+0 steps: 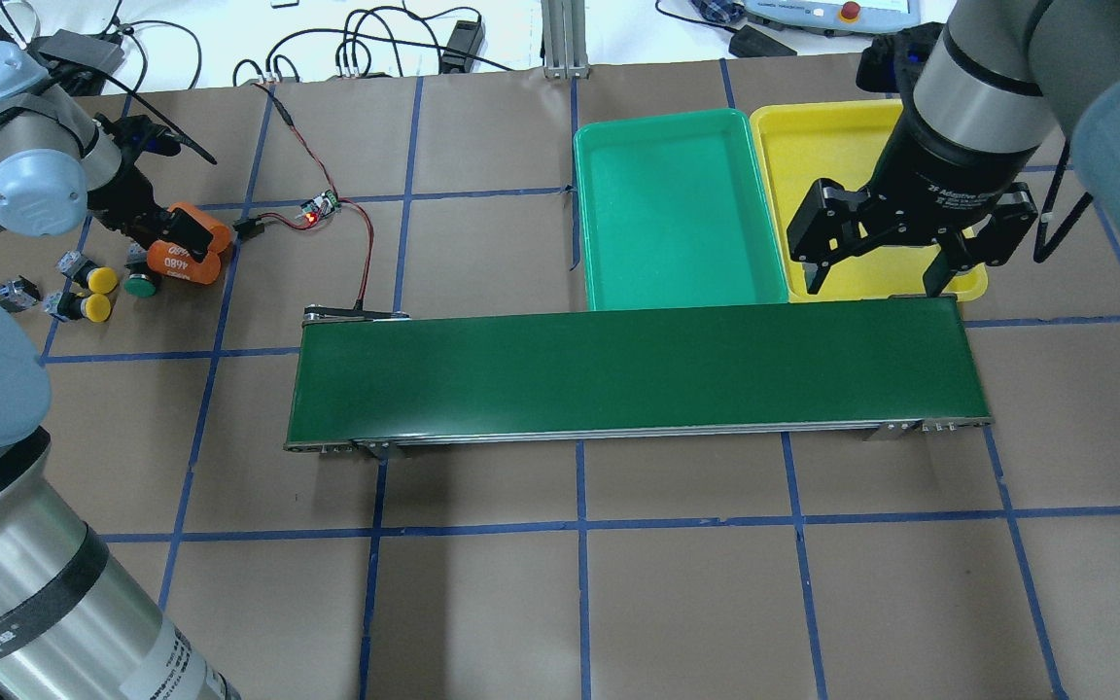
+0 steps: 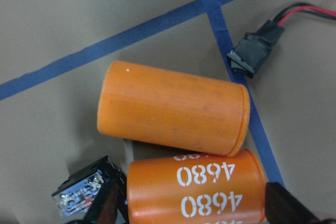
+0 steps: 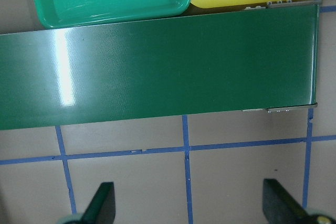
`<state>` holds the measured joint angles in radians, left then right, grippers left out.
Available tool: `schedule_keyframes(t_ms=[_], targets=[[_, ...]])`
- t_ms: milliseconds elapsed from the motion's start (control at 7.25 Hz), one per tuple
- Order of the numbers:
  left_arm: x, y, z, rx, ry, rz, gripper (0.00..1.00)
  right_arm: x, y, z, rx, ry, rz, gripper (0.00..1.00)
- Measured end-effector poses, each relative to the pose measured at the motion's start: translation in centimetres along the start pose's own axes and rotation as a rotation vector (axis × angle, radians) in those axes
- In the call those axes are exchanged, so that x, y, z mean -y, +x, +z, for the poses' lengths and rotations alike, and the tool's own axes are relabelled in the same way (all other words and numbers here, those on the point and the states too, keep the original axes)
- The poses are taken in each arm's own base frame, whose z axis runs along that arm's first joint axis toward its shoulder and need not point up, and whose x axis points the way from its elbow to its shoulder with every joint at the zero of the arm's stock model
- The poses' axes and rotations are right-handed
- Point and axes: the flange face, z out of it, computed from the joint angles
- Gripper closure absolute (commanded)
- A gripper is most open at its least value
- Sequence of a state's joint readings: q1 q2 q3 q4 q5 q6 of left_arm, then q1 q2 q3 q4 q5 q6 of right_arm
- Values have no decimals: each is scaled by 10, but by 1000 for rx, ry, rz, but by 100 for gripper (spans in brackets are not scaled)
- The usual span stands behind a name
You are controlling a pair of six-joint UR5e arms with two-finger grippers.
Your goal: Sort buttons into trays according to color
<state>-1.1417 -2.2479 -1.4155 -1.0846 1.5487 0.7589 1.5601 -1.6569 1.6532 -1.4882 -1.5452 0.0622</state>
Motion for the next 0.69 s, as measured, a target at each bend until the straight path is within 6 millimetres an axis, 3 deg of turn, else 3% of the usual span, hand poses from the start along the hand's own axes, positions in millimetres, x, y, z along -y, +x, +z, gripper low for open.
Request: schedule_keyframes(t_ms=[414, 689], targets=[[0, 5, -12, -7, -18, -24, 0, -2, -1, 0, 7, -3, 1, 0], [0, 3, -5, -17, -27, -35, 0, -2, 0, 1, 5, -5, 1, 0]])
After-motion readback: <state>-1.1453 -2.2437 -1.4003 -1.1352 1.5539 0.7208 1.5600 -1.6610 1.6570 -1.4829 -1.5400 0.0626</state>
